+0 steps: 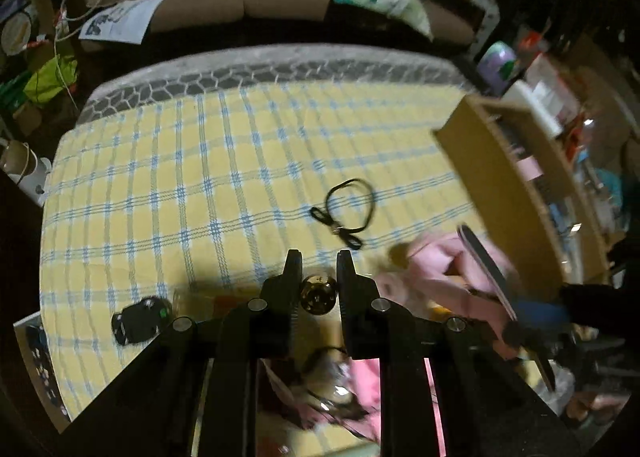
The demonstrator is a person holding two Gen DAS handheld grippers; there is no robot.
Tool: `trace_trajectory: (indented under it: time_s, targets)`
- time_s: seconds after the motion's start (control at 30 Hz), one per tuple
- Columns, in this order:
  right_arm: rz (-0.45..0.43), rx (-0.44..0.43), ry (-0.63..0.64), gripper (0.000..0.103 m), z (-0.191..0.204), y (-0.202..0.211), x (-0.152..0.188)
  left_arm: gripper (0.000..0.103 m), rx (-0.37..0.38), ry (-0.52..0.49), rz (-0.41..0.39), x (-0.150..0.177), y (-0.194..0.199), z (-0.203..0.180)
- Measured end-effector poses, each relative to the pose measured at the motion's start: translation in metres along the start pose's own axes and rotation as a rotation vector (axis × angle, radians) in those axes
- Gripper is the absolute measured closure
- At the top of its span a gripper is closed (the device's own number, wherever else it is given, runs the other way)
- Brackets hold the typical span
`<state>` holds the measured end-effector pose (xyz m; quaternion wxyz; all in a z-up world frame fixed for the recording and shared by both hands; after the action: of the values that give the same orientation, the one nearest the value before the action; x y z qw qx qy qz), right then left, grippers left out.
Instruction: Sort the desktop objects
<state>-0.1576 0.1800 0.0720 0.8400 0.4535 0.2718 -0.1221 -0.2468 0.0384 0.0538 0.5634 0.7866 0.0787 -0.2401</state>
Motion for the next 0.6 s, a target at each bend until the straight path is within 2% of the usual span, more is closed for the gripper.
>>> trace_trajectory:
  time_s: [0.13,0.33,0.43,0.5,0.57,0.6]
  targets:
    - [-0.079,0.004,0.022,0.085,0.013,0.034,-0.012,0.087,0.047,0.012,-0.056,0.002,0.04,-0.018]
    - [-0.227,-0.011,0.006,0.085,0.021,0.098,-0.022,0.087,0.034,-0.036,-0.084,0.012,0.085,-0.054]
    - [-0.212,-0.015,-0.007,0.083,0.019,0.113,-0.014,0.087,0.03,-0.052,-0.097,0.02,0.104,-0.07]
    - [-0.164,0.027,0.013,0.08,0.018,0.114,-0.002,0.087,0.041,-0.052,-0.107,0.027,0.116,-0.078]
    - [-0.122,0.071,0.032,0.063,0.017,0.109,0.008,0.087,0.058,-0.042,-0.119,0.035,0.127,-0.084]
    - [-0.106,0.096,0.045,0.048,0.016,0.106,0.012,0.087,0.065,-0.038,-0.123,0.039,0.131,-0.086]
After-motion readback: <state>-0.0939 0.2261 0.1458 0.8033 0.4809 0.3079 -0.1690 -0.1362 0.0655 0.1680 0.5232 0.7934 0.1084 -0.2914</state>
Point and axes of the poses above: each gripper's, at about its wrist camera, not at the fingertips, and y roughly against the way its jaws point, z to its left, x to its underside, the point moved 6 cm from there along -y, roughly the way its jaws point, and after that the axes turned 4 degrees about y, right-handed, at the moved point
